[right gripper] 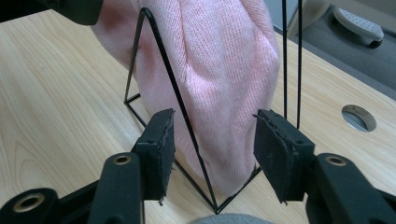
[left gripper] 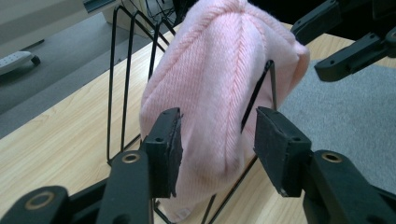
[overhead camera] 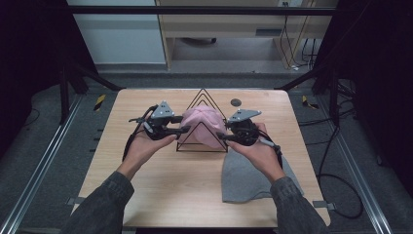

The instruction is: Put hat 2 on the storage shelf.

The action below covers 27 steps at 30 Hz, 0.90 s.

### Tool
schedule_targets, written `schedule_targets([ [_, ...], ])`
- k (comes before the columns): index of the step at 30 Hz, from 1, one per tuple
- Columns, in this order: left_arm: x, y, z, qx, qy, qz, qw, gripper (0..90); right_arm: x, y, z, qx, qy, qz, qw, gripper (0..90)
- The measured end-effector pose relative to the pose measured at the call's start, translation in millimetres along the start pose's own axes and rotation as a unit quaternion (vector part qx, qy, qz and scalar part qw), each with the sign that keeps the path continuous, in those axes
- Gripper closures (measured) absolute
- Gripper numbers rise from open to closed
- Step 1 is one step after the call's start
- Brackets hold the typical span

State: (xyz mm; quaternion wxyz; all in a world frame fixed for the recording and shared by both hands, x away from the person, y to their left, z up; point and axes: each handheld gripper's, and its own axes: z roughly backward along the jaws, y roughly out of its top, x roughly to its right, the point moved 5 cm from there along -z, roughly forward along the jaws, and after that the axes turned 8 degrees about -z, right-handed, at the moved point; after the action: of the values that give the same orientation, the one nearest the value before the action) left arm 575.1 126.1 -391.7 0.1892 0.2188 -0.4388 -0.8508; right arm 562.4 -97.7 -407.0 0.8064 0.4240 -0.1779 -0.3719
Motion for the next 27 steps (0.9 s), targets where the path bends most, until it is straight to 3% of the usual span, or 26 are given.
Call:
schedule_targets([
  [8, 6.2, -18.5, 9.3, -0.008, 0.02, -0.001, 0.9998, 46.4, 1.2, -11.6, 10.0, -0.004, -0.003, 0.002, 1.0, 48.3],
  [14, 13.4, -40.4, 18.4, -0.011, 0.034, 0.018, 0.9992, 40.0, 7.4, -25.4, 17.8, -0.012, -0.018, 0.003, 0.9998, 46.9],
  [17, 21.6, -61.0, 24.2, -0.023, 0.047, 0.022, 0.9984, 32.3, 19.5, -37.7, 23.5, -0.023, -0.035, -0.006, 0.9991, 45.3],
  [18, 21.6, -61.0, 24.2, -0.023, 0.047, 0.022, 0.9984, 29.1, 19.5, -37.7, 23.5, -0.023, -0.035, -0.006, 0.9991, 45.3],
  [21, 26.9, -80.4, 28.4, -0.04, 0.047, 0.038, 0.9974, 22.4, 33.8, -50.0, 26.6, -0.035, -0.052, -0.024, 0.9978, 42.4],
  [24, 29.1, -95.5, 31.9, -0.058, 0.05, 0.038, 0.9963, 12.5, 53.7, -64.9, 29.8, -0.058, -0.072, -0.051, 0.9944, 34.8],
  [27, 27.1, -108.6, 36.3, -0.069, 0.056, 0.043, 0.9951, 9.8, 75.6, -80.1, 33.3, -0.083, -0.086, -0.084, 0.9893, 28.5],
])
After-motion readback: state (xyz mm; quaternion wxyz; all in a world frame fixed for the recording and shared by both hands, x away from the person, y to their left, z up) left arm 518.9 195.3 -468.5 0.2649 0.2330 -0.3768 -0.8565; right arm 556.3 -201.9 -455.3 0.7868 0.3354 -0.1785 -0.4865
